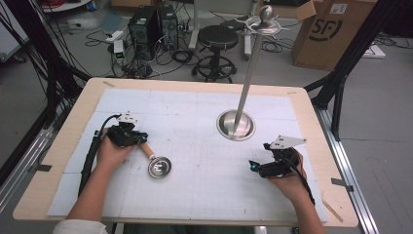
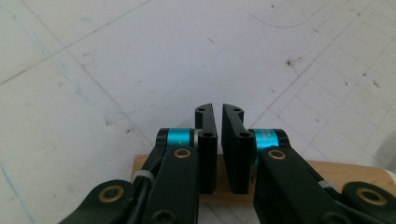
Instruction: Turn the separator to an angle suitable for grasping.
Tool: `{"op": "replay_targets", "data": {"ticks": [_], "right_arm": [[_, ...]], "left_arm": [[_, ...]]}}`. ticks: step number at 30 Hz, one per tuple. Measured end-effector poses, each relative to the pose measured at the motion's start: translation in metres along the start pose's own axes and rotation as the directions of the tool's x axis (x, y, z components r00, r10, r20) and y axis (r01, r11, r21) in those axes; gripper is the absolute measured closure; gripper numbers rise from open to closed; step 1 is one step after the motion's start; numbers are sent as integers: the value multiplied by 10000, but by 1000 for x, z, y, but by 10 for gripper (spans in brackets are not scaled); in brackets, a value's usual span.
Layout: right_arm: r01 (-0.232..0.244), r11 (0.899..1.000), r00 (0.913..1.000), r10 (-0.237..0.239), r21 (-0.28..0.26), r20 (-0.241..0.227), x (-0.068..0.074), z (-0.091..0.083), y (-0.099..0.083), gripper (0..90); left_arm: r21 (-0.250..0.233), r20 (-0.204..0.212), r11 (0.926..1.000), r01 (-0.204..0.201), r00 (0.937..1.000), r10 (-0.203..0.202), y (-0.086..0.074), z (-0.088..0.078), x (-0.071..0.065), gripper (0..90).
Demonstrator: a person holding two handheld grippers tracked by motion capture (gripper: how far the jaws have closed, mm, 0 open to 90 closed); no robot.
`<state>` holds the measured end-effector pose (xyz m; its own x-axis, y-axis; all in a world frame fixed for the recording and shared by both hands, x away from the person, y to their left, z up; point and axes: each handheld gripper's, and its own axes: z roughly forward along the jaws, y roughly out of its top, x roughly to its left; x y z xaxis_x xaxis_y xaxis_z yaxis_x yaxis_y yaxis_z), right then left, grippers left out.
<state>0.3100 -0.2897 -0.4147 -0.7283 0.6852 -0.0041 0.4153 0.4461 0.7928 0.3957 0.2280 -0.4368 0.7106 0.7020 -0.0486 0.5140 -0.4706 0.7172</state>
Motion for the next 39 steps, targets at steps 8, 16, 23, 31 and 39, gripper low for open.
{"op": "replay_targets", "data": {"ticks": [8, 16, 23, 31, 39], "right_arm": [[87, 10000, 10000, -87, -36, -31, 2, 1, 1, 105], [116, 9999, 9999, -116, -33, -97, 2, 2, 2, 105], [167, 9999, 9998, -167, 7, -115, 2, 4, 2, 105], [170, 9999, 9998, -170, -8, -120, 3, 4, 3, 105], [192, 9998, 9997, -191, 43, -177, 3, 6, 3, 105]], "left_arm": [[-43, 78, 9999, 139, 9999, -139, -15, -10, -3, 845], [-241, 247, 9997, 20, 9997, -14, -27, -20, -9, 844], [-424, 401, 9991, -62, 9992, 79, -32, -29, -14, 844], [-619, 540, 9979, 169, 9984, -136, -46, -34, -17, 845], [-682, 618, 9975, 198, 9980, -156, -55, -40, -20, 846]]}}
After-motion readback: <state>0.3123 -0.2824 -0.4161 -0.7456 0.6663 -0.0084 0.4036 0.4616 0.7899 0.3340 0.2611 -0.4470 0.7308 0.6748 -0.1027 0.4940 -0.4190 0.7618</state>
